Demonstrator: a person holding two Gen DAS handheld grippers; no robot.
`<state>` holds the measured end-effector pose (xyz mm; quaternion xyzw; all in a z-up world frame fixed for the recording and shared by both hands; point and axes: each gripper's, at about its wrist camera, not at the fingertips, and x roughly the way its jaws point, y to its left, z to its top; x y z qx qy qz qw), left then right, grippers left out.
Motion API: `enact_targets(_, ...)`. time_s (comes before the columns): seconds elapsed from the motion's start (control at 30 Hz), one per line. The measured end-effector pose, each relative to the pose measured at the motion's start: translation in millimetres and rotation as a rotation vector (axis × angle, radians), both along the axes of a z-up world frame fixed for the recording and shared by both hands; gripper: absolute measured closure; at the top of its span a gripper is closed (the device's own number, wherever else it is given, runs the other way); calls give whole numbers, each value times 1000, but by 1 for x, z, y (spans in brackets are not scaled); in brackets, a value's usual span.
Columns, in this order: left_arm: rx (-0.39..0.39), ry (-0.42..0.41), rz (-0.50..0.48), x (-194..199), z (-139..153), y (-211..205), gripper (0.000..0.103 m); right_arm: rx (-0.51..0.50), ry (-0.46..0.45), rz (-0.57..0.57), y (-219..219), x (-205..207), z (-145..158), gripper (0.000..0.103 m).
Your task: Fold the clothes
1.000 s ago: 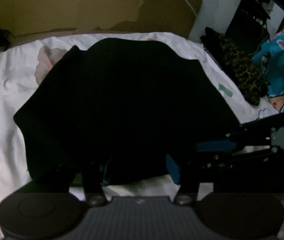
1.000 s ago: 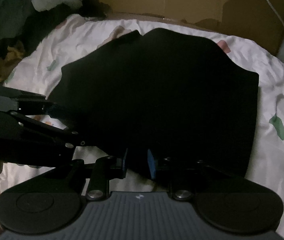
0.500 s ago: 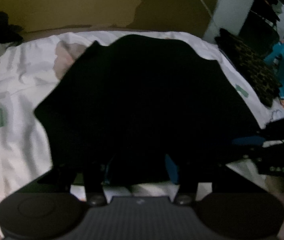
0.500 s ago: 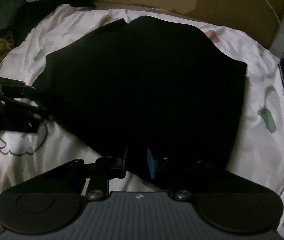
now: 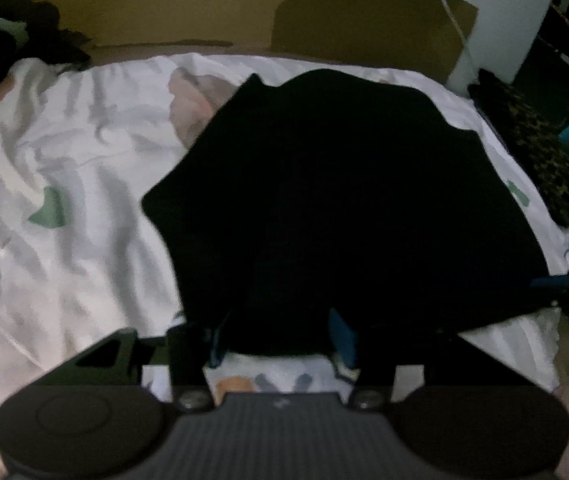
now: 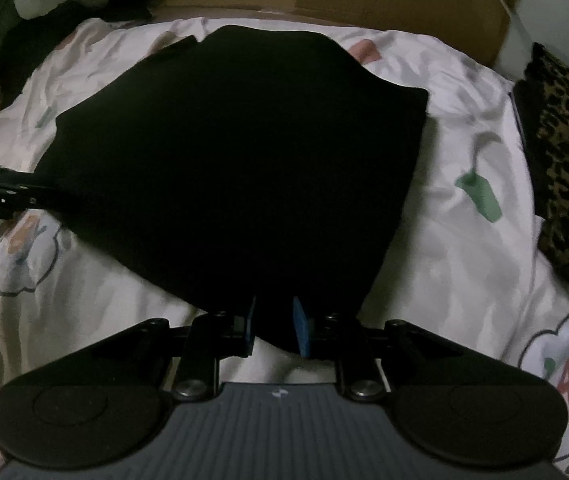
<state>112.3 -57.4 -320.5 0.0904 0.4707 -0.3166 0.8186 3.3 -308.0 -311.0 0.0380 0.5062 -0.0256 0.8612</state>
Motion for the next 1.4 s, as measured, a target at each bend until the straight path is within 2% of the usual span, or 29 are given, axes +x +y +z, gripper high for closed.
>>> enact_targets(0.2,-4,18,37,3,-3,10,48,45,19,-76,-13,-6,-5,78)
enact_targets(0.47,1,10,40,5,-5,13,48,42,35,-116,-20,-11,-8,78)
enact_targets(0.57,7,7,45,7,-4,16,48,38,48,-140,-24,-14,-10,72)
enact_targets(0.73,-13,57,133,15,-2,34,45,129,26,-218,-40,-26,-6,71)
enact_targets(0.87,-73,113,207,20,3,56,48,277,-18,-302,-56,-39,-2,71)
enact_targets(0.97,-132,163,269,23,6,70,54,413,-30,-364,-67,-48,-6,71)
enact_targets(1.2,-289,339,379,27,-1,84,56,735,-26,-550,-77,-62,-26,71)
enact_targets(1.3,-322,409,420,29,-10,81,56,806,-29,-607,-77,-60,-35,71)
enact_targets(1.4,-336,443,452,29,-17,81,56,839,-27,-646,-76,-56,-44,72)
